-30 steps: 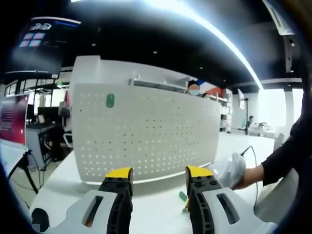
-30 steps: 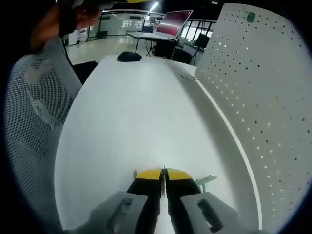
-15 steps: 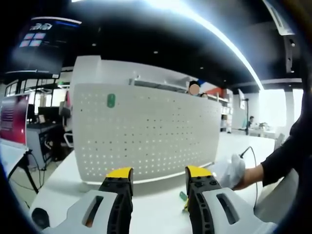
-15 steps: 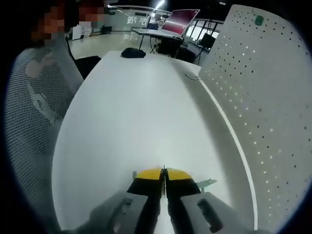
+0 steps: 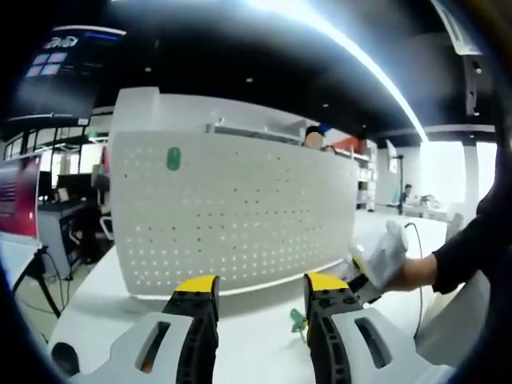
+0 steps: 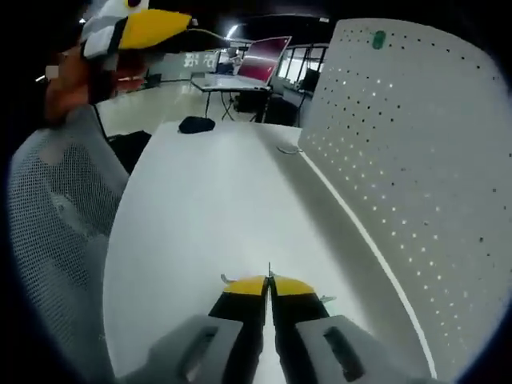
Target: Insert the hook assembly into the mounting plate slot until the hook locks in place.
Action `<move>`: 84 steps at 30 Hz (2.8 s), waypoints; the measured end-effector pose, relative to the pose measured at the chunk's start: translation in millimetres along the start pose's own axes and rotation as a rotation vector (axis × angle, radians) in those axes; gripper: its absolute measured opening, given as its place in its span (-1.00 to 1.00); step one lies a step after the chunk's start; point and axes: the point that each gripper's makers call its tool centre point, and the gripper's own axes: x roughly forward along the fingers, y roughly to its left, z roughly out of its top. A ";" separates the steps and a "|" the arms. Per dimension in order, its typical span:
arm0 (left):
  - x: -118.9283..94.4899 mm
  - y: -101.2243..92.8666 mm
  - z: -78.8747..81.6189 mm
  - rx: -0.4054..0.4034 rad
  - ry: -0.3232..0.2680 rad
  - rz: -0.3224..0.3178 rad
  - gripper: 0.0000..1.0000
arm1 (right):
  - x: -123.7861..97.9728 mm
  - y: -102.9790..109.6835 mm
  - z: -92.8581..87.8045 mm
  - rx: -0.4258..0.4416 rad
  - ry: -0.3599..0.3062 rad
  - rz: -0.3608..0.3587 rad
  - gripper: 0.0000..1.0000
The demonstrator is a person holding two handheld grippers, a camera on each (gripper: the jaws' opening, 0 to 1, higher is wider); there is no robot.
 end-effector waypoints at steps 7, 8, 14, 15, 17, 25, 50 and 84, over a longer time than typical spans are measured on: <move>2.5 -6.5 -3.3 0.009 0.015 -0.026 -0.15 | -17.8 -6.4 28.5 0.088 -0.104 -0.030 -0.99; 2.7 -7.6 -3.6 0.010 0.017 -0.031 -0.15 | -20.5 -7.2 33.7 0.098 -0.118 -0.035 -0.99; 4.2 -14.4 -4.9 0.034 0.025 -0.055 -0.15 | -31.5 -10.5 57.8 0.168 -0.179 -0.046 -0.99; 4.3 -15.2 -5.2 0.038 0.027 -0.058 -0.15 | -33.2 -10.4 61.6 0.177 -0.186 -0.044 -0.99; 4.6 -18.1 -6.0 0.050 0.032 -0.068 -0.17 | -36.9 -10.0 69.9 0.187 -0.202 -0.040 -0.99; 6.6 -32.2 -11.8 0.211 0.070 -0.095 -0.23 | -48.6 0.9 100.4 0.213 -0.281 -0.013 -0.99; 4.9 -32.9 -9.9 0.421 0.069 -0.069 -0.80 | -68.1 37.2 144.8 0.334 -0.387 0.122 -0.99; 4.3 -25.7 -13.3 0.294 0.084 -0.065 -0.94 | -78.1 29.8 141.8 0.193 -0.383 -0.001 -0.72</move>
